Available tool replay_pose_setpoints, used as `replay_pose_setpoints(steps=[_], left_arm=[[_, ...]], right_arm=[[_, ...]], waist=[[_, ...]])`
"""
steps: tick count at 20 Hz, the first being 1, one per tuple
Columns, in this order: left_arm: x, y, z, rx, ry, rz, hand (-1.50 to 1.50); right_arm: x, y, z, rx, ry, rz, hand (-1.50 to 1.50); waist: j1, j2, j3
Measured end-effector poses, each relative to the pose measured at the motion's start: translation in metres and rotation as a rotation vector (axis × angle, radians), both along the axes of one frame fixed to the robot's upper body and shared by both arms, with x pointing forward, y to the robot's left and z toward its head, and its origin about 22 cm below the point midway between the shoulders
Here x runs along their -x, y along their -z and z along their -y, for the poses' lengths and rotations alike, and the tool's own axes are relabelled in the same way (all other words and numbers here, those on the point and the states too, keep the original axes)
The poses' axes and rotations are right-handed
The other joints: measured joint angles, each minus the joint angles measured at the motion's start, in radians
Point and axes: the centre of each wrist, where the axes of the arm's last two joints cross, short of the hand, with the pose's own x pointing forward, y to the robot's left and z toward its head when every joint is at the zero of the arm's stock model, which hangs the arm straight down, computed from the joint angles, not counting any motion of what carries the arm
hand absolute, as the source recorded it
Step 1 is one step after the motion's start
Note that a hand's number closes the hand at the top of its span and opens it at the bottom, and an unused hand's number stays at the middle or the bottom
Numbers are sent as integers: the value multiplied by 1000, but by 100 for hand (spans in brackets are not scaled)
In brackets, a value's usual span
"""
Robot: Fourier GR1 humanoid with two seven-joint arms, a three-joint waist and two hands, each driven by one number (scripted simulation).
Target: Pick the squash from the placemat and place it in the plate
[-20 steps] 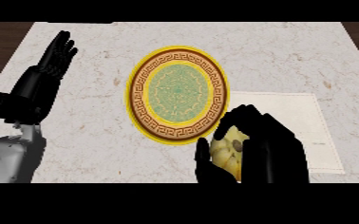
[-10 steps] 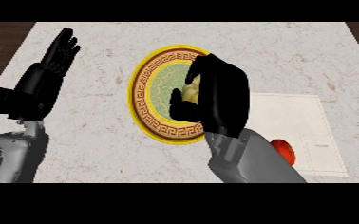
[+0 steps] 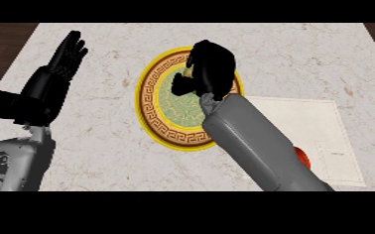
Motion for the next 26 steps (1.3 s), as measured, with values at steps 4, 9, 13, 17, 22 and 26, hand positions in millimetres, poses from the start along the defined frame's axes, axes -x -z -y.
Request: replay_pose_setpoints(steps=[4,9,13,17,22,26], left_arm=[[-3,-5,0,-6,15,2,0],[-6,-4,5,-5,26,11,0],[-8,-8,9,-8,33,10,0],[-5,-1,9,-4,27,3,0],[-3,-2,-1,-5,6,4,0],[3,0,-10,-2,-19,-1,0]], right_arm=[[-17,18,6,-85,53,-20,-150],[-32,24,3,-198,65,-26,-150],[-39,31,5,-289,68,61,-150],[-41,26,4,-390,82,182,-150],[-38,20,6,-535,90,265,-150],[-29,25,16,-622,117,307,-150]], waist=[[11,4,0],[24,7,1],[31,9,1],[26,6,1],[2,-1,1],[-24,-8,1]])
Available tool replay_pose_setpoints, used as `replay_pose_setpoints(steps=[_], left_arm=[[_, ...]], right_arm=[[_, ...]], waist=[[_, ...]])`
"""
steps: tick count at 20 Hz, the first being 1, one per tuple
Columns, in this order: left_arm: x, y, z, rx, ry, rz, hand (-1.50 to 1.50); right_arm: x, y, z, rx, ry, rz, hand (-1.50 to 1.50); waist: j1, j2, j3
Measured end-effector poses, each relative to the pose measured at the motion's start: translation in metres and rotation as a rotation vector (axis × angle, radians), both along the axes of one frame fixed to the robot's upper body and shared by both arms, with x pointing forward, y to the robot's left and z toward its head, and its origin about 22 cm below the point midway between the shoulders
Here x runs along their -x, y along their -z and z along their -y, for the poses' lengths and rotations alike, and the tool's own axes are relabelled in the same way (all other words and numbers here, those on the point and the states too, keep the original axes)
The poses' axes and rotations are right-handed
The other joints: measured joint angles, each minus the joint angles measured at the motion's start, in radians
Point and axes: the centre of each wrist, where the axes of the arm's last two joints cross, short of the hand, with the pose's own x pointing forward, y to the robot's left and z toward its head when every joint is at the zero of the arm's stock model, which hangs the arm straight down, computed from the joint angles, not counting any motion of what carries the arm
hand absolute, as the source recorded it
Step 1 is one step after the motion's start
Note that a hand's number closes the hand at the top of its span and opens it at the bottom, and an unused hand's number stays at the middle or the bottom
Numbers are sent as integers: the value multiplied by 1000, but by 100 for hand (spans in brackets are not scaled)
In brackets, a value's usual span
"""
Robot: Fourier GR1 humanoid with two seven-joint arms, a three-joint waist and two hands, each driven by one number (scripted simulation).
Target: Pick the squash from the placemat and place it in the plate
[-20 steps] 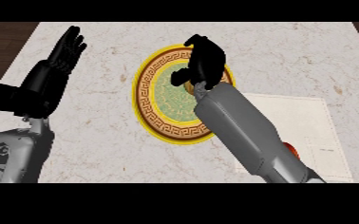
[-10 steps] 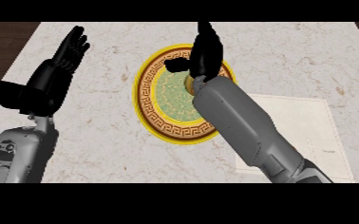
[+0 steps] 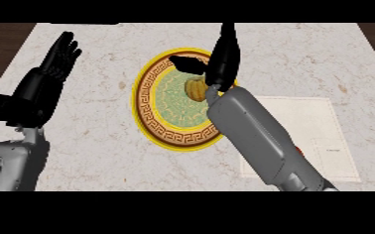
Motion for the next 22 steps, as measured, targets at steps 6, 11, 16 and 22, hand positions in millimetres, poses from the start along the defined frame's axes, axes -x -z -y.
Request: replay_pose_setpoints(steps=[6,11,16,22], left_arm=[[6,9,-6,2,-30,-14,0],[6,8,-6,-5,-37,-3,0],[4,2,-7,-6,-36,-3,0],[5,2,-7,-4,-28,-11,0]], right_arm=[[33,9,35,-79,34,50,-150],[74,17,79,-93,50,82,-150],[119,17,124,-82,58,87,-150],[171,16,165,-55,50,75,-150]], waist=[[-31,-7,0],[-34,-7,0],[-32,-5,0],[-30,-4,0]])
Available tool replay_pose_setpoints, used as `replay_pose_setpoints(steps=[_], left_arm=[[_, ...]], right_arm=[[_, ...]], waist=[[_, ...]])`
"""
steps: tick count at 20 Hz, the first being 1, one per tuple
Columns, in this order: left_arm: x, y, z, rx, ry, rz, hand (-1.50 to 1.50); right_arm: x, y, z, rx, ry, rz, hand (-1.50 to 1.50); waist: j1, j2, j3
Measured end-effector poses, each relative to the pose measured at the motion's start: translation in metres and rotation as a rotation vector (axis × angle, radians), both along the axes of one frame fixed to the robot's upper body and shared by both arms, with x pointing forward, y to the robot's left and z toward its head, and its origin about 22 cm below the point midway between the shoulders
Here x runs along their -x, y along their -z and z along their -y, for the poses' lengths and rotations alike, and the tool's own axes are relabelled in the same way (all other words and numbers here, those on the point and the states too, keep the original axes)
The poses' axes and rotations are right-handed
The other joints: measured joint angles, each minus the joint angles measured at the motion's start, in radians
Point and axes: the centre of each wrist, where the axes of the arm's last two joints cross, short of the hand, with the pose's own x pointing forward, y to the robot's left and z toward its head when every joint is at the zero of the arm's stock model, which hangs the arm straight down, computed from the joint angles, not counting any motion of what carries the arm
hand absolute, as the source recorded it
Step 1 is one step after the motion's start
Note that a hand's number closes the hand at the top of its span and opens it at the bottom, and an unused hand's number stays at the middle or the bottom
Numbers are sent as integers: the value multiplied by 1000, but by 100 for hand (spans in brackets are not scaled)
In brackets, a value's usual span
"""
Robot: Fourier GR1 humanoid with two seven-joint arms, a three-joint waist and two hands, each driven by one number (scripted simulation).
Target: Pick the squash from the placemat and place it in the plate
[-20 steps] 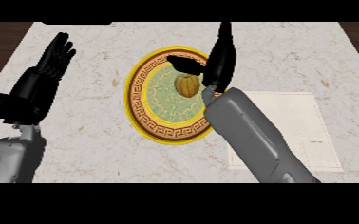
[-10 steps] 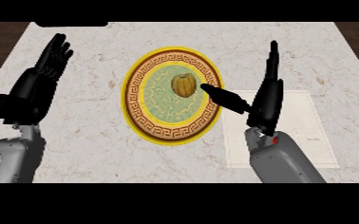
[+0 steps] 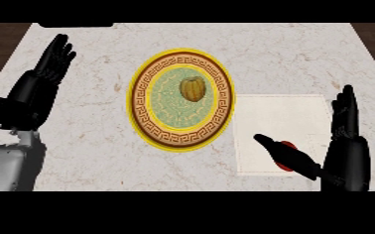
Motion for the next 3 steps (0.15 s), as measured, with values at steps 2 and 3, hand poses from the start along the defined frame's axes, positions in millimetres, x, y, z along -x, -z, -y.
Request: replay_pose_setpoints(steps=[2,3], left_arm=[[-2,3,7,1,0,4,0],[1,1,6,2,2,5,0]], right_arm=[[8,-3,9,11,0,7,-150],[9,-5,12,22,10,8,-150]], waist=[[2,1,0],[4,1,0]])
